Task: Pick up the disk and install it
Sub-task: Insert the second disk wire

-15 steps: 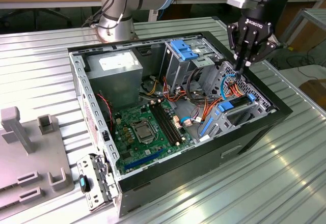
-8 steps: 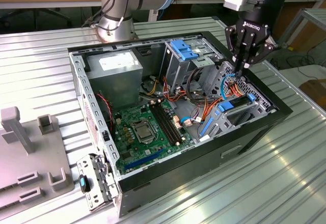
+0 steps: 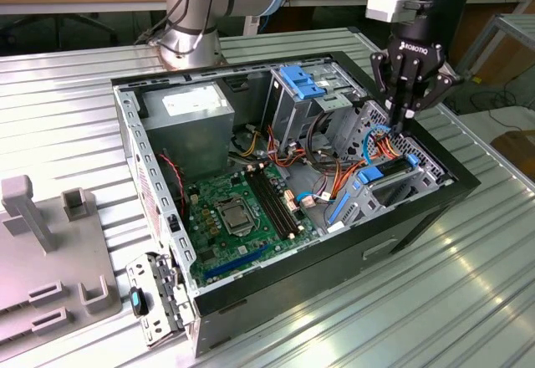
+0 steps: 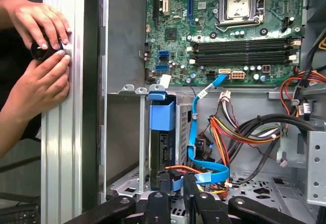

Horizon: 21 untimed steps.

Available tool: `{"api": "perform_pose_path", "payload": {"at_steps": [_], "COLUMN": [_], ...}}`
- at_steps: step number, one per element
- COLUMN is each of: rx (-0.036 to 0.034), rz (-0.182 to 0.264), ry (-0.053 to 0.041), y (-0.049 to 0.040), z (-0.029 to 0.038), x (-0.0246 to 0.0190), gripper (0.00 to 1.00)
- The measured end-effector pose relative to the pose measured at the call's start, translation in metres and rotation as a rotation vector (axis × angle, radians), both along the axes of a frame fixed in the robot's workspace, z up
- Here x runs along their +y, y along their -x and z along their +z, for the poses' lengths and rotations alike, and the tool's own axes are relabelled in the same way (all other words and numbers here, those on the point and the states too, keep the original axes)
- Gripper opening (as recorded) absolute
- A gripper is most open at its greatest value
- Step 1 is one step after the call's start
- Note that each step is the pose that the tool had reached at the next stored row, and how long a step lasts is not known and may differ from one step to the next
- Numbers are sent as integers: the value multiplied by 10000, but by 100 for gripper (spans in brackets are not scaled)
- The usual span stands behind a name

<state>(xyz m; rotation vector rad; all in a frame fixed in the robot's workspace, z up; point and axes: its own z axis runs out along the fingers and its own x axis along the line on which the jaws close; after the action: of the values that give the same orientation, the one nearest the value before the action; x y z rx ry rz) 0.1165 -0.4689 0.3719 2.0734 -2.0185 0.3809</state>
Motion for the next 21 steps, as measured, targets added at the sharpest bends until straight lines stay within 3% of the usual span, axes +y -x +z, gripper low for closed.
{"api": "perform_pose_path", "payload": {"at_steps": [4, 6, 7, 8, 12, 16, 18, 19, 21], "rx": [0, 0, 0, 0, -1, -1, 0, 0, -1], "rz": [0, 0, 0, 0, -2, -1, 3, 4, 4], "ry": [119, 230, 287, 335, 370, 372, 301, 214, -227], "y": [0, 0, 0, 0, 3, 17, 48, 58, 70], "z": [-49, -81, -97, -115, -180, -234, -248, -250, -252], "x": [0, 0, 0, 0, -5, -43, -86, -98, -133], "gripper": [25, 24, 17, 16, 16, 16, 16, 16, 16]}}
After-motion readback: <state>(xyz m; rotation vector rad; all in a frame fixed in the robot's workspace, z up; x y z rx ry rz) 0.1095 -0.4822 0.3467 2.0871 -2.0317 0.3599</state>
